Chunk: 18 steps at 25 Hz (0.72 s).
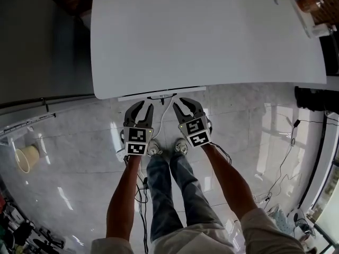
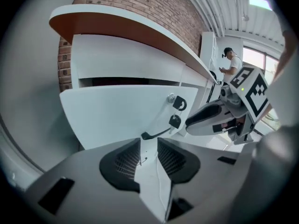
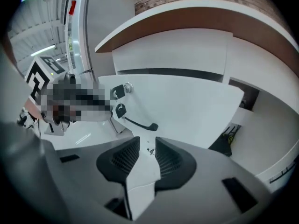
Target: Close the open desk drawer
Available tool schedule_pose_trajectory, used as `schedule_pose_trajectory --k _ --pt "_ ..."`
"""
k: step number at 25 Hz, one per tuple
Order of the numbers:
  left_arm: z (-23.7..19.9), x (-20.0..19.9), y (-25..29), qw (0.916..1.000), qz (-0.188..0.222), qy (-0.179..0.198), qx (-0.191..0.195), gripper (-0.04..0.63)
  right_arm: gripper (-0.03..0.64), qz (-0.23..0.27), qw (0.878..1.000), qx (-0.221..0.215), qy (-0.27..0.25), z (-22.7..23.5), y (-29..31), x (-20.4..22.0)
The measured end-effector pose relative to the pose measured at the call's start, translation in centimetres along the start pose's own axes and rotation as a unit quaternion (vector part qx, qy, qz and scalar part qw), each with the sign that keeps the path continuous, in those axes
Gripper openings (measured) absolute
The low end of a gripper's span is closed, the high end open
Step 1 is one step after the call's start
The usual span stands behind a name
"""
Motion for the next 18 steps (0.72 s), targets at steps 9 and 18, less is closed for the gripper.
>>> schedule_pose_trajectory --k 9,18 --pt "-0.4 0.9 1.5 0.9991 -0.030 0.030 0.006 0.118 0.115 -0.025 0.999 -0.004 -0.040 0.4 1.3 -0.6" --pt "-0.5 0.2 2.2 0.9982 -0.030 0.050 0.013 0.096 0.094 -0.014 0.999 0.005 -0.051 0.7 1.7 -1.3"
Point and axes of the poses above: the fingertips, and each gripper's own axes: y forward along the fingers, z to its right, x out of its underside, the point moved 10 cm from there along -y, backward along the fingers, and after that the axes turned 3 degrees about z, right-handed, at the moved point
